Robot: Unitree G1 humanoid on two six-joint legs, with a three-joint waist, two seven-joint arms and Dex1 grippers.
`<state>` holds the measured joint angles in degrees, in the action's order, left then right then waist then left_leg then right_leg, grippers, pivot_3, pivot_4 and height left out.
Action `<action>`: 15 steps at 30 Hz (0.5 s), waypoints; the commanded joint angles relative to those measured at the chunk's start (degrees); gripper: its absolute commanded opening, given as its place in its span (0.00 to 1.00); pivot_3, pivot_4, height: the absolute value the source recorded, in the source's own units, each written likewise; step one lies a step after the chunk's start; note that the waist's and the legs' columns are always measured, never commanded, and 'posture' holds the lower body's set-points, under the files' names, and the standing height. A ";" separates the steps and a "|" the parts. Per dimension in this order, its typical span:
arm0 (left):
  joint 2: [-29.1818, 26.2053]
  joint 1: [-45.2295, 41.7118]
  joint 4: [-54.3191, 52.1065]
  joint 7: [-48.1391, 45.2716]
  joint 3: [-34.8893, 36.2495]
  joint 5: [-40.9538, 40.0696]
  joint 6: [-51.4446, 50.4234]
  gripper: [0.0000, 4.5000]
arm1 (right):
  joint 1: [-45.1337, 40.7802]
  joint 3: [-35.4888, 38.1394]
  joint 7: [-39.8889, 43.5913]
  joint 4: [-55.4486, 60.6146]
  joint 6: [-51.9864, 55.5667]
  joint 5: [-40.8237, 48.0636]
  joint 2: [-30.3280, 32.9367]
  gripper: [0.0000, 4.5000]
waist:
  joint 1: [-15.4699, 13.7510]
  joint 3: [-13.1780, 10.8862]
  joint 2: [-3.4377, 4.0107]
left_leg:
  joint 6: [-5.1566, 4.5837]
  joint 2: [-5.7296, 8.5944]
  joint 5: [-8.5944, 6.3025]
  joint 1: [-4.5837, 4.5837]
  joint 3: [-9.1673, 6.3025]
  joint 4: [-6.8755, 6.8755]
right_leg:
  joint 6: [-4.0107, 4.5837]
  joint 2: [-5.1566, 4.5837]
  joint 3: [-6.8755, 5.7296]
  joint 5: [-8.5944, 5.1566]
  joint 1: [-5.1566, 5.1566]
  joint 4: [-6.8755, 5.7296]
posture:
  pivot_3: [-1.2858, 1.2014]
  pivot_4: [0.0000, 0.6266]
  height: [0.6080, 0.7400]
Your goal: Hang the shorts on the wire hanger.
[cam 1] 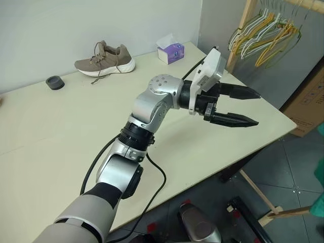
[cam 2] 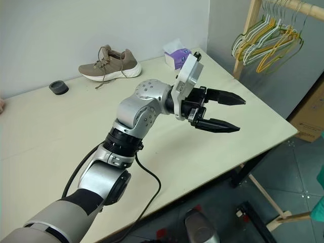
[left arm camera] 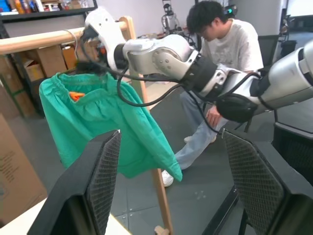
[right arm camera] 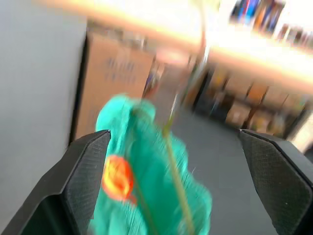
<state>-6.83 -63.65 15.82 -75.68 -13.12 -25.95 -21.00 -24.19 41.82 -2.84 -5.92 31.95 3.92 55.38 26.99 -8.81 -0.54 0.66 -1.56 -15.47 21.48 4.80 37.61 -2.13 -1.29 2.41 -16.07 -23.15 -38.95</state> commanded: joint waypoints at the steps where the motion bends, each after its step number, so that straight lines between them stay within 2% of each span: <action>1: -0.50 -0.49 -1.55 0.94 1.00 0.39 0.72 0.78 | 1.50 -1.95 2.18 6.61 -11.60 -1.59 -0.11 0.99 | 0.00 0.00 -0.01 | 0.00 0.00 0.00 0.00 -0.01 0.00 | 0.00 0.00 -0.01 0.00 0.00 0.00 | 0.34 0.16 1.00; 9: -1.86 -0.59 -3.05 3.69 2.78 -0.33 -0.63 0.78 | 9.70 -13.95 15.13 20.02 -20.62 2.57 -8.39 0.99 | -0.56 0.04 -0.15 | 0.02 -0.02 -0.01 -0.01 -0.07 0.02 | -0.02 0.03 -0.04 0.01 0.01 -0.02 | 0.37 0.16 1.00; 15: -2.99 0.76 -5.28 6.01 3.51 -0.18 -1.83 0.78 | 12.74 -18.66 19.38 20.34 -21.18 2.60 -12.55 0.99 | -3.02 0.04 -0.15 | -0.05 0.00 -0.05 0.04 -0.06 0.23 | -0.13 -0.03 -0.01 0.09 0.01 -0.03 | 0.39 0.15 1.00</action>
<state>-9.46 -62.85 12.99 -70.50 -10.79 -25.55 -22.55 -11.63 23.36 15.45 12.71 12.56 6.26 42.89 23.97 -8.77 -0.68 0.58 -1.56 -15.53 21.51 4.75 37.87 -2.28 -1.31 2.41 -15.97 -23.13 -38.98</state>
